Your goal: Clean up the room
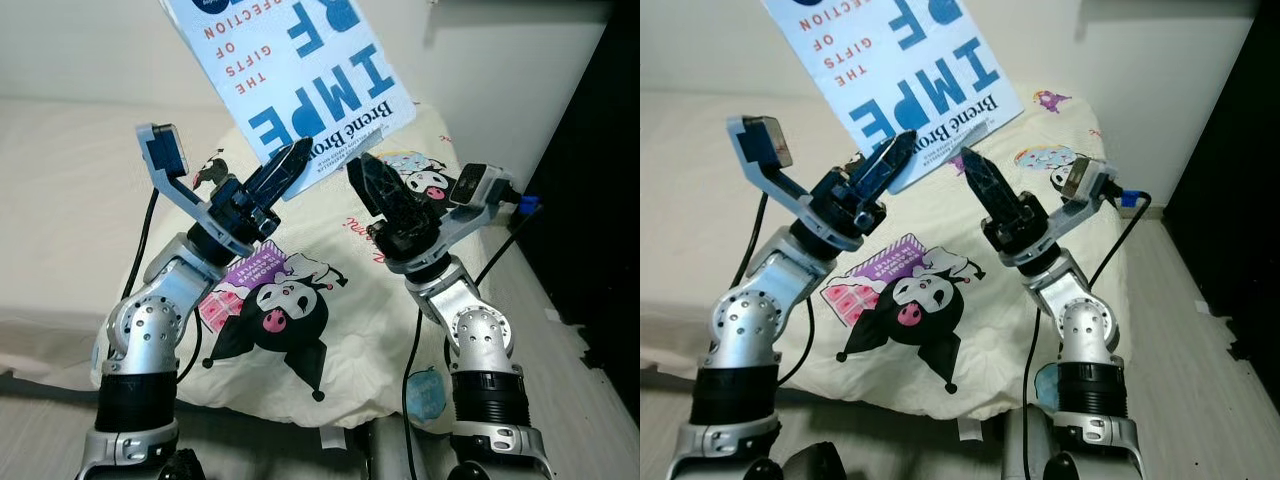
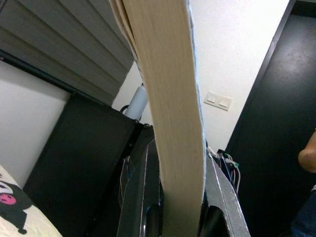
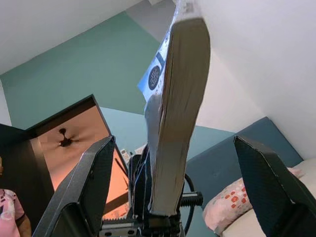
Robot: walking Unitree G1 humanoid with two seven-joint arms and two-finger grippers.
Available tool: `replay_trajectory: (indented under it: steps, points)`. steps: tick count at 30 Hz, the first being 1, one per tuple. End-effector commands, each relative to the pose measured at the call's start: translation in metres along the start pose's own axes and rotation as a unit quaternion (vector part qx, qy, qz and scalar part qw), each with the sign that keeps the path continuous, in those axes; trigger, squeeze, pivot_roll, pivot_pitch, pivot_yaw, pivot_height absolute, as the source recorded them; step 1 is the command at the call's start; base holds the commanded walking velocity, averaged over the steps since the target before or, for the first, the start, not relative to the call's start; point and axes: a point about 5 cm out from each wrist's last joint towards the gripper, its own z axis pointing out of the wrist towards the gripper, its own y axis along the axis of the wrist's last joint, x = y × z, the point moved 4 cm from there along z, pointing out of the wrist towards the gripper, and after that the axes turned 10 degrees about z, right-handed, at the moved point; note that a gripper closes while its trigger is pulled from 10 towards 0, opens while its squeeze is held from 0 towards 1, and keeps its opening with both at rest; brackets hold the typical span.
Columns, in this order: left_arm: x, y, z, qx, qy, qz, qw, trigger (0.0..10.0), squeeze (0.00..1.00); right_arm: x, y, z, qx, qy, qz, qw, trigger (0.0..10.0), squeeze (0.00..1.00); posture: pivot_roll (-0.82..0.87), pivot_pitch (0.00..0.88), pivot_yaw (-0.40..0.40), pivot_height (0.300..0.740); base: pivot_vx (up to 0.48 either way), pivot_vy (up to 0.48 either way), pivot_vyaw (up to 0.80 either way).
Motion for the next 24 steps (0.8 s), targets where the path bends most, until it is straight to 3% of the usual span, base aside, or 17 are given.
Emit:
replay_trajectory:
  steps: [1, 3, 4, 7, 8, 9, 11, 19, 20, 21, 24]
  points:
    - [-0.008, 0.003, 0.002, -0.008, -0.022, -0.001, 1.0, 3.6, 0.0, 0.007, 0.003, 0.007, 0.002, 0.016, -0.002, 1.0, 10.0, 0.0, -0.14, 0.0, -0.017, 0.467, 0.0, 0.0, 0.0]
    - [-0.009, 0.002, 0.001, -0.006, -0.025, -0.003, 1.0, 4.2, 0.0, 0.007, 0.003, 0.006, 0.002, 0.015, -0.001, 1.0, 10.0, 0.0, -0.14, 0.0, -0.018, 0.467, 0.0, 0.0, 0.0]
    - [-0.01, 0.002, 0.0, -0.006, -0.027, -0.004, 1.0, 6.5, 0.0, 0.007, 0.004, 0.006, 0.001, 0.012, 0.0, 1.0, 10.0, 0.0, -0.14, 0.0, -0.019, 0.467, 0.0, 0.0, 0.0]
    - [-0.009, 0.003, -0.002, -0.006, -0.028, -0.004, 1.0, 6.8, 0.0, 0.006, 0.004, 0.005, 0.0, 0.009, 0.001, 1.0, 10.0, 0.0, -0.14, 0.0, -0.019, 0.467, 0.0, 0.0, 0.0]
    - [-0.009, 0.004, -0.002, -0.005, -0.029, -0.003, 1.0, 8.6, 0.0, 0.006, 0.005, 0.005, -0.001, 0.008, 0.001, 1.0, 10.0, 0.0, -0.14, 0.0, -0.018, 0.467, 0.0, 0.0, 0.0]
    - [-0.009, 0.004, -0.002, -0.003, -0.031, -0.001, 1.0, 9.3, 0.0, 0.006, 0.006, 0.005, -0.004, 0.008, 0.001, 1.0, 10.0, 0.0, -0.14, 0.0, -0.018, 0.467, 0.0, 0.0, 0.0]
    - [-0.01, 0.003, -0.003, 0.0, -0.033, -0.001, 0.999, 10.0, 0.0, 0.009, 0.01, 0.006, -0.014, 0.014, 0.0, 1.0, 10.0, 0.0, -0.14, 0.0, -0.015, 0.467, 0.0, 0.0, 0.0]
    - [-0.011, -0.005, -0.006, 0.011, -0.03, -0.004, 0.999, 10.0, 0.0, 0.014, 0.02, 0.012, -0.031, 0.022, -0.004, 0.999, 10.0, 0.0, -0.14, 0.0, -0.019, 0.467, 0.0, 0.0, 0.0]
    - [-0.011, -0.007, -0.007, 0.014, -0.03, -0.005, 0.999, 10.0, 0.0, 0.015, 0.021, 0.014, -0.033, 0.022, -0.004, 0.999, 4.3, 0.0, -0.14, 0.0, -0.019, 0.467, 0.0, 0.0, 0.0]
    - [-0.011, -0.007, -0.007, 0.015, -0.03, -0.005, 0.999, 10.0, 0.0, 0.015, 0.022, 0.015, -0.035, 0.022, -0.005, 0.999, 0.3, 0.0, -0.14, 0.0, -0.019, 0.467, 0.0, 0.0, 0.0]
    - [-0.011, -0.008, -0.008, 0.016, -0.03, -0.005, 0.999, 10.0, 0.0, 0.016, 0.022, 0.017, -0.035, 0.022, -0.006, 0.999, 0.0, 0.0, -0.14, 0.0, -0.02, 0.467, 0.0, 0.0, 0.0]
